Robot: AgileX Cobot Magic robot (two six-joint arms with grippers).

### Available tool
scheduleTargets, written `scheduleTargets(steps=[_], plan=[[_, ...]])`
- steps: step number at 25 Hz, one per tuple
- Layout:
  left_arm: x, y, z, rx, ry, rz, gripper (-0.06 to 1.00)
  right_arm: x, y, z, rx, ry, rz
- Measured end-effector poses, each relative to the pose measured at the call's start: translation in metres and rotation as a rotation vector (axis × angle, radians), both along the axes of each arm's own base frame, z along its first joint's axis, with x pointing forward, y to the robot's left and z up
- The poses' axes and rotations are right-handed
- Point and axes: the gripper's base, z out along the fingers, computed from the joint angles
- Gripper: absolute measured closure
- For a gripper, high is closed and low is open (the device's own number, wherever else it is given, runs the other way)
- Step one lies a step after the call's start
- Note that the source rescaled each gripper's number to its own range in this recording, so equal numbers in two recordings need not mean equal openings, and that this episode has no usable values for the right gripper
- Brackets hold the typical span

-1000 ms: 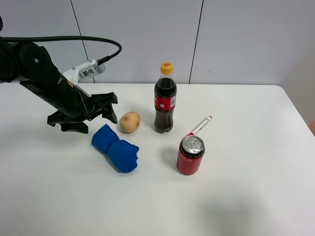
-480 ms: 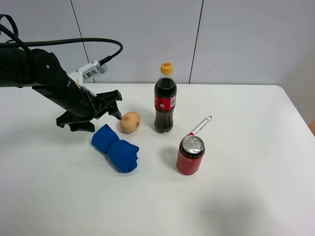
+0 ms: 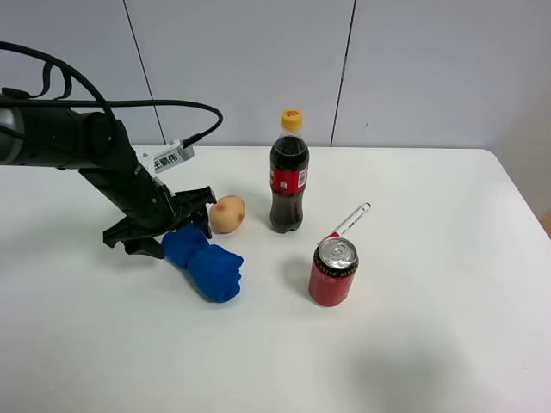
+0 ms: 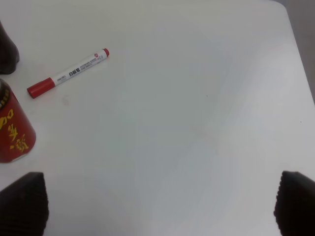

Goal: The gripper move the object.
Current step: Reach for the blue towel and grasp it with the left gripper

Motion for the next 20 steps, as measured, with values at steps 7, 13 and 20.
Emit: scheduleTargets(steps=[7,13,20], plan=[[0.004,-0.002,-0.009,-0.019,-0.003,0.033,0.15,0.000,0.000,0.000,0.000,-0.001,0.000],[0.006,-0.003,-0.030,0.000,0.043,0.039,0.15,0.000,0.000,0.000,0.000,-0.001,0.000],[0.009,-0.004,-0.041,-0.008,0.039,0.066,0.15,0.000,0.000,0.000,0.000,-0.001,0.000]])
